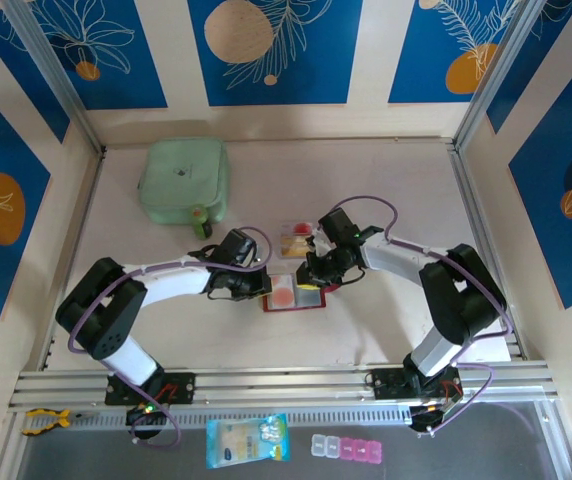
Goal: Take the credit cards out of the card holder
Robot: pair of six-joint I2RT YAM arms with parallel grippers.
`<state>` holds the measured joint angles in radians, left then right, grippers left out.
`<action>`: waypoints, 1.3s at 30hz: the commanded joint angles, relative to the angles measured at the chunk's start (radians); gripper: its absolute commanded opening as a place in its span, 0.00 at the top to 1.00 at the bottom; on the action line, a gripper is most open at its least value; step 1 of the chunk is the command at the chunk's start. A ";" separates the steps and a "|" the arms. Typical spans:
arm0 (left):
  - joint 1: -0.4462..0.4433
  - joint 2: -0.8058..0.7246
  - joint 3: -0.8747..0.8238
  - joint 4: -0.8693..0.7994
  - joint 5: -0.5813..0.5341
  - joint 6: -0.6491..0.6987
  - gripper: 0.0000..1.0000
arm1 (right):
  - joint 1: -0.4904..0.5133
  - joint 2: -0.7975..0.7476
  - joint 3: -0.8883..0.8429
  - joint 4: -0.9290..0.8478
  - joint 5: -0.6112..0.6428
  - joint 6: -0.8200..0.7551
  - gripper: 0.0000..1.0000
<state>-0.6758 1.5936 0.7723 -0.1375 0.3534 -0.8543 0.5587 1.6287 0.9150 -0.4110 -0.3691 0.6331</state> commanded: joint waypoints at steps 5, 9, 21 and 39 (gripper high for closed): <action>0.010 0.029 -0.016 -0.014 0.002 0.021 0.91 | 0.017 0.035 0.031 0.009 -0.018 0.005 0.84; 0.011 0.034 -0.016 -0.019 0.002 0.021 0.90 | 0.023 0.053 0.036 0.017 -0.021 0.005 0.84; 0.010 0.042 -0.020 -0.037 0.002 0.023 0.90 | 0.035 0.109 0.052 0.040 -0.034 0.003 0.84; 0.010 0.034 -0.022 -0.042 0.001 0.024 0.91 | 0.056 0.163 0.079 0.041 -0.018 -0.010 0.81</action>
<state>-0.6758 1.6226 0.7635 -0.1421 0.3546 -0.8543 0.6060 1.7775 0.9688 -0.3584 -0.3763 0.6323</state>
